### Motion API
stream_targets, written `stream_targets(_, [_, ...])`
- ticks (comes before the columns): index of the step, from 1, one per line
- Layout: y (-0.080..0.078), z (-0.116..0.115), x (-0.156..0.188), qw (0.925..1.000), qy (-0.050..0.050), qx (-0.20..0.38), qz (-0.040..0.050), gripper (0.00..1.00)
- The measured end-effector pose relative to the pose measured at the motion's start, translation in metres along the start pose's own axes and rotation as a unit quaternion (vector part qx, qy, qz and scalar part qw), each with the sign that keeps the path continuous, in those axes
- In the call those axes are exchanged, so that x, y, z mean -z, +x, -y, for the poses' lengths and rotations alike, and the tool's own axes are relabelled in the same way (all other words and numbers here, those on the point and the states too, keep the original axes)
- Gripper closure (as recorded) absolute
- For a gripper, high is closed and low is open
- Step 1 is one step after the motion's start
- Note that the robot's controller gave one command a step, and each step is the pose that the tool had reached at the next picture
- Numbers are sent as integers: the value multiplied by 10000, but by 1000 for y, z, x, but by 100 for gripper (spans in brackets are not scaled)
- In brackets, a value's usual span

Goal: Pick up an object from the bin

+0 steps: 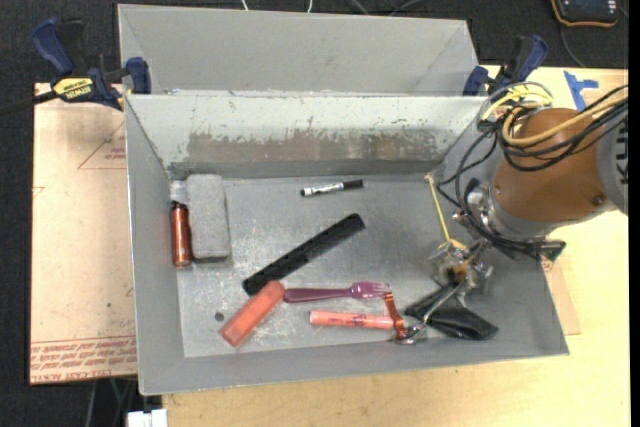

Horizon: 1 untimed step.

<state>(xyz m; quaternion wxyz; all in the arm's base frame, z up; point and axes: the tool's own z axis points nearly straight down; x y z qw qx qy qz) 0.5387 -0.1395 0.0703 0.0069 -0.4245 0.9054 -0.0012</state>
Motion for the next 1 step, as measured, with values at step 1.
stream_targets(1, [0, 0, 0, 10000, 0, 3, 0, 100])
